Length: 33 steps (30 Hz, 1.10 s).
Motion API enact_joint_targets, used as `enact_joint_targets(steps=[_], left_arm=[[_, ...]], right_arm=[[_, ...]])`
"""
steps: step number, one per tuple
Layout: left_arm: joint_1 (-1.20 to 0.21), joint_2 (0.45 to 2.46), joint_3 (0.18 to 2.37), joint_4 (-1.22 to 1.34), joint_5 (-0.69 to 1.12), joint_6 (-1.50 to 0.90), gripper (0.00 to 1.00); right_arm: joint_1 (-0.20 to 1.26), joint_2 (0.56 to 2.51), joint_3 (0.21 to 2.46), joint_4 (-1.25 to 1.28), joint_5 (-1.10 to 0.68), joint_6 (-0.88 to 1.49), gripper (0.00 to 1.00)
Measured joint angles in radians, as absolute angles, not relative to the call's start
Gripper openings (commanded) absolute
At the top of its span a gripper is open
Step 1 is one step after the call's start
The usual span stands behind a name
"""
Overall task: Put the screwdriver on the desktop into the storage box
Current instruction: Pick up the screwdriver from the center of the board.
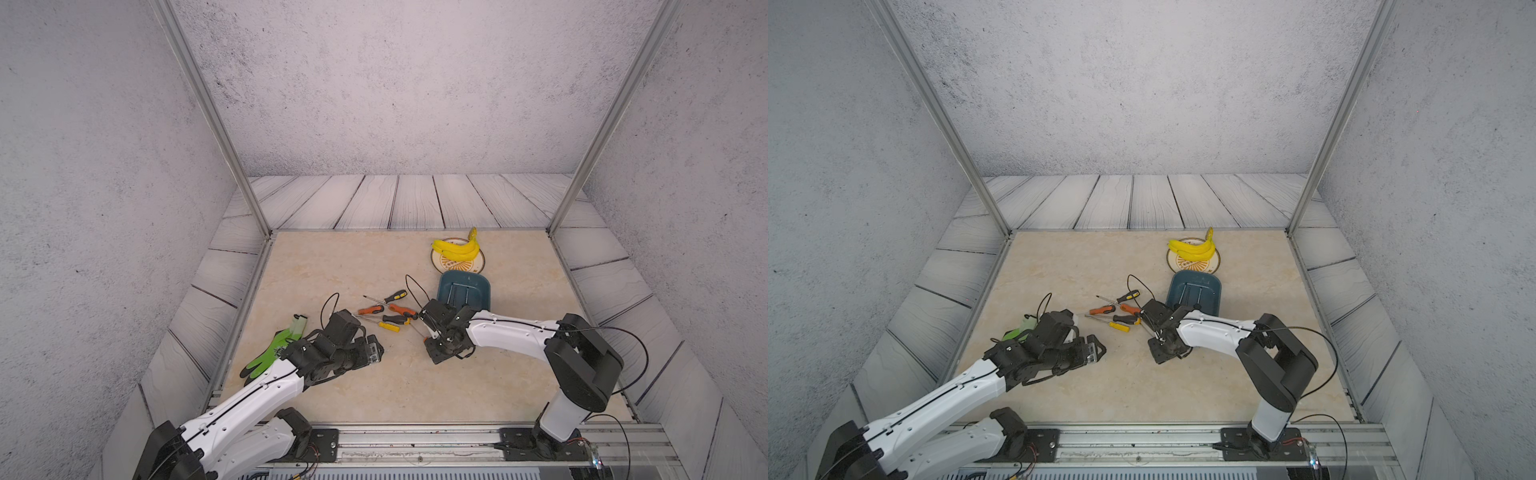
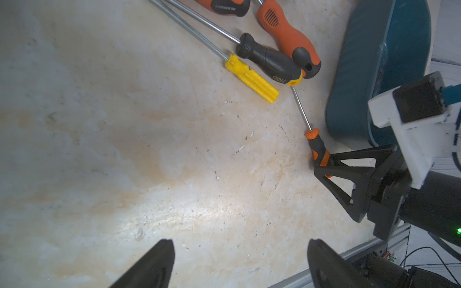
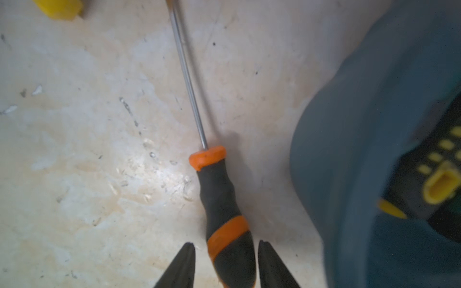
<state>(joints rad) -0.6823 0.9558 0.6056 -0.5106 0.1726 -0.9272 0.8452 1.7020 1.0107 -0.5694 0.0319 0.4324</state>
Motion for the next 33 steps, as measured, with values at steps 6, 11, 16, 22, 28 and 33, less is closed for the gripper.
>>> enact_joint_targets(steps=[6, 11, 16, 22, 28, 33], left_arm=[[-0.681, 0.956, 0.6, -0.507, 0.172, -0.93, 0.9], [-0.68, 0.953, 0.599, -0.505, 0.173, -0.933, 0.9], [-0.677, 0.941, 0.594, -0.504, 0.173, -0.933, 0.9], [-0.673, 0.936, 0.588, -0.505, 0.173, -0.933, 0.9], [-0.669, 0.933, 0.584, -0.505, 0.173, -0.933, 0.9], [-0.669, 0.922, 0.584, -0.505, 0.173, -0.936, 0.9]], right_arm=[[0.851, 1.746, 1.052, -0.579, 0.029, 0.432, 0.44], [0.852, 1.783, 1.093, -0.579, 0.029, 0.432, 0.42], [0.853, 1.804, 1.111, -0.578, 0.029, 0.432, 0.39], [0.86, 1.815, 1.116, -0.579, 0.033, 0.433, 0.36], [0.876, 1.815, 1.116, -0.58, 0.033, 0.439, 0.28], [0.899, 1.814, 1.116, -0.582, 0.036, 0.442, 0.25]])
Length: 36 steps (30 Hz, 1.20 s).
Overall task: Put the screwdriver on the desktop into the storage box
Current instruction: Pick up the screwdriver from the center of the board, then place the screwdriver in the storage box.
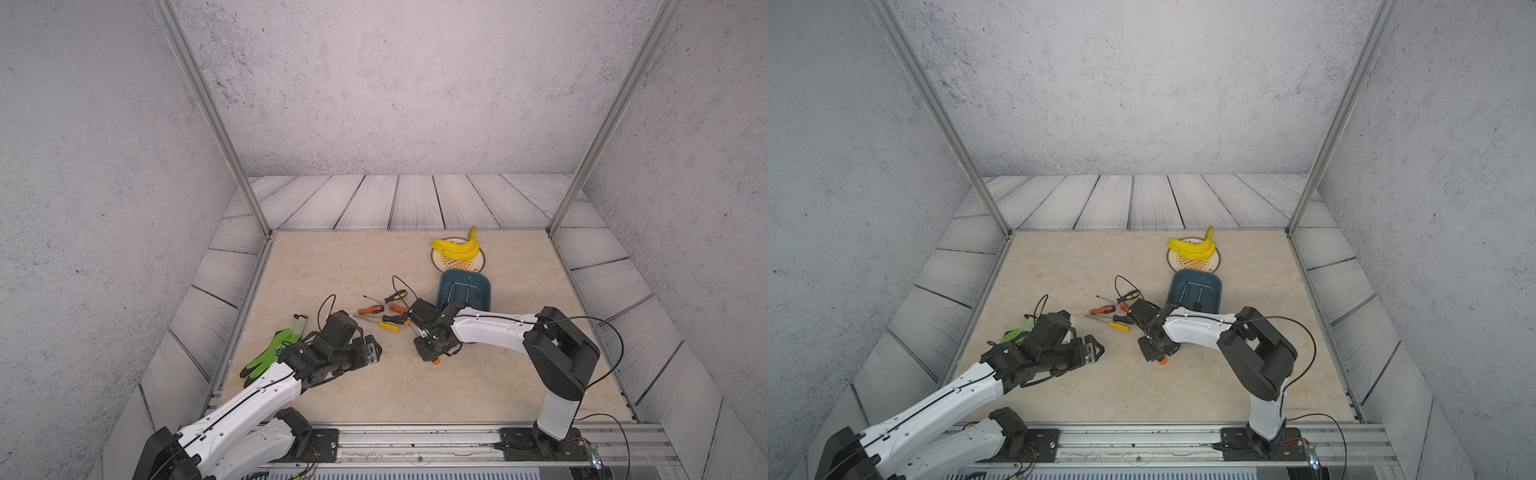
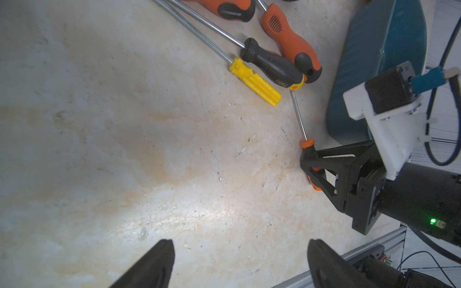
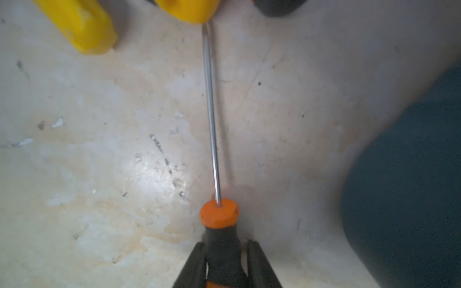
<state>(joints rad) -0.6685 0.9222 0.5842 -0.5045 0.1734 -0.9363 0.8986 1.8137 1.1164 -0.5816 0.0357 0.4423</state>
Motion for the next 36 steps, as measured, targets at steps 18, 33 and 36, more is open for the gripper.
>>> enact_joint_targets(steps=[18, 33, 36], left_arm=[[-0.668, 0.916, 0.584, -0.503, 0.181, -0.939, 0.9], [-0.669, 1.03, 0.643, -0.461, 0.275, -0.888, 0.89], [-0.675, 1.05, 0.663, -0.455, 0.285, -0.879, 0.89]], right_arm=[[0.916, 1.594, 1.003, -0.647, -0.011, 0.48, 0.18], [0.912, 1.414, 1.002, -0.739, 0.011, 0.504, 0.18], [0.9, 1.404, 1.021, -0.759, 0.022, 0.504, 0.18]])
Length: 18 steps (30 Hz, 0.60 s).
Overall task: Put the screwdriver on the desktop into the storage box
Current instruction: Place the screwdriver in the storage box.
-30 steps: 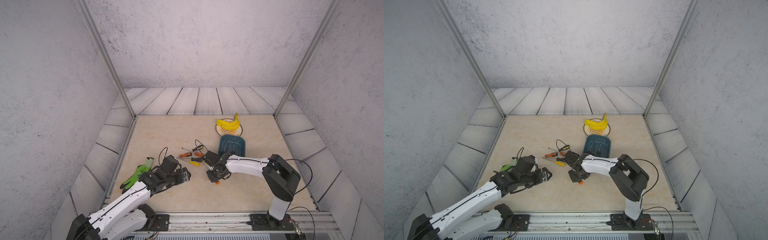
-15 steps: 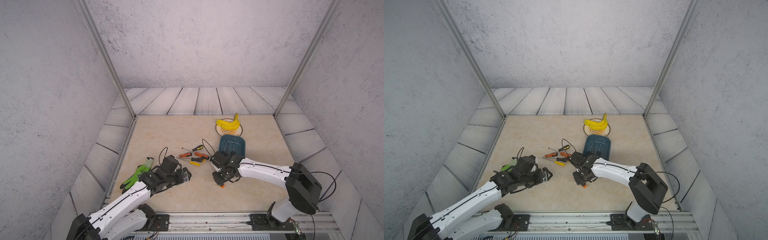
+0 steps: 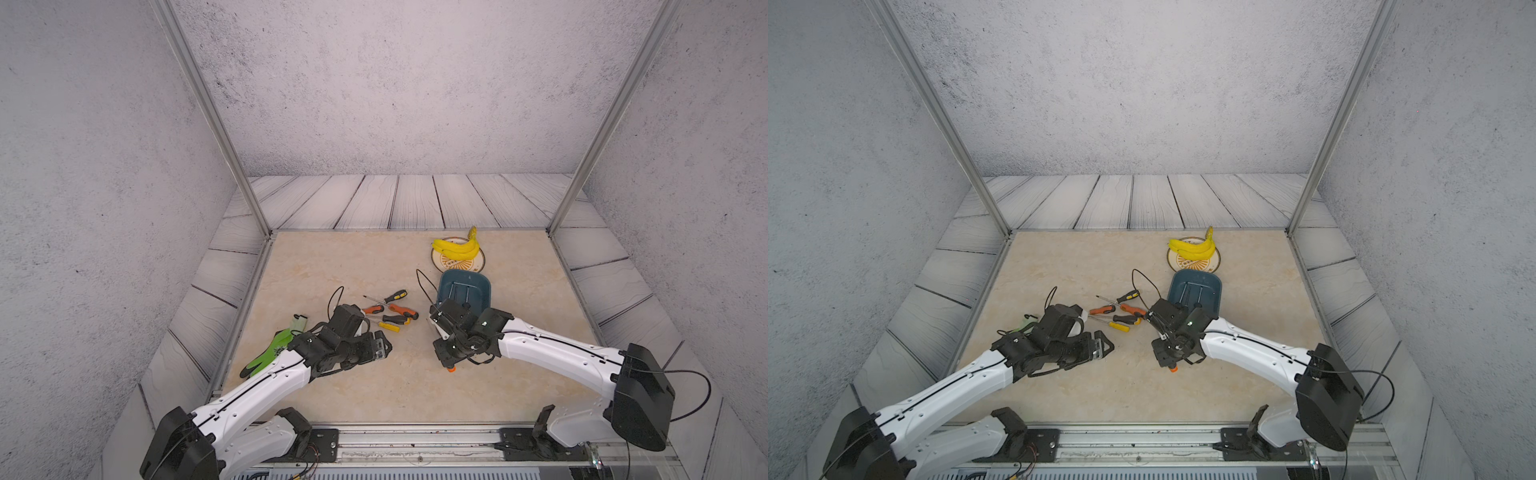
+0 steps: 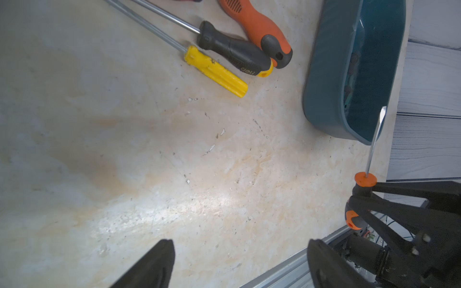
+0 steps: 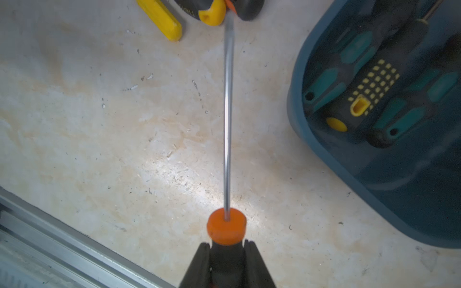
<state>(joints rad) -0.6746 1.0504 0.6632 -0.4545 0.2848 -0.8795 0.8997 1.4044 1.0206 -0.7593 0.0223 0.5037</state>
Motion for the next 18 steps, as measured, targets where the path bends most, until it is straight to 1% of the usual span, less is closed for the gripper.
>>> enact_joint_targets(steps=[12, 18], left_arm=[[-0.718, 1.164, 0.742, -0.4, 0.312, -0.857, 0.89], [-0.737, 1.234, 0.802, -0.374, 0.323, -0.845, 0.89]], right_arm=[[0.77, 1.382, 1.062, -0.785, 0.022, 0.501, 0.18], [0.641, 1.382, 1.063, -0.781, 0.003, 0.498, 0.18]])
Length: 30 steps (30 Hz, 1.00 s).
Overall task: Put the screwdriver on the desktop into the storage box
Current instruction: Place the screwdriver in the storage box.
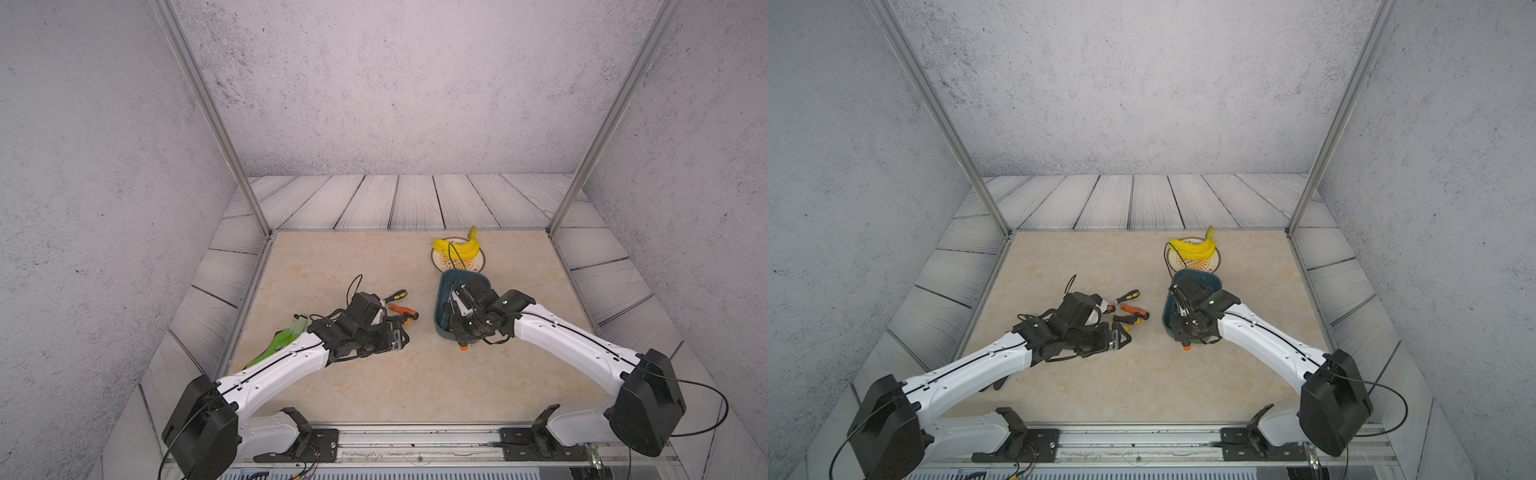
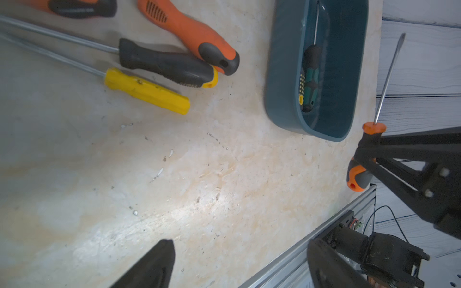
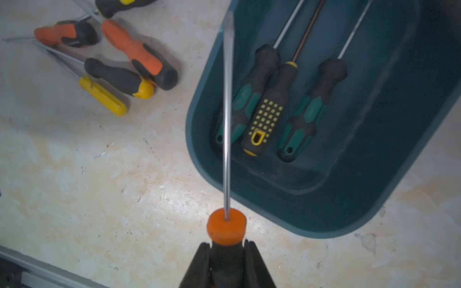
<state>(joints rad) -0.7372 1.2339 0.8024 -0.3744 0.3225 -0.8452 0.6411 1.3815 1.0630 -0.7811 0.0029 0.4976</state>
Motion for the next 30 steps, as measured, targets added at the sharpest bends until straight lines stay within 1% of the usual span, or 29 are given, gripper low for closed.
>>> enact_joint_targets(steps=[7, 13, 19, 30], left_arm=[[-0.757, 1.265, 0.83, -0.352, 0.327, -0.838, 0.89], [-0.76, 1.264, 0.828, -0.352, 0.326, -0.838, 0.89], [-0.76, 1.25, 0.815, -0.354, 0.318, -0.839, 0.89], [-0.761, 1.242, 0.796, -0.355, 0.31, -0.845, 0.89]], right_arm=[[0.5, 1.392, 1.07, -0.745, -0.005, 0.498, 0.18], [0.423, 1.49, 1.092, -0.698, -0.007, 0.516, 0.18], [0.395, 1.589, 1.093, -0.669, 0.003, 0.546, 0.18], [0.384, 1.671, 1.129, -0.653, 0.07, 0.62, 0.19]])
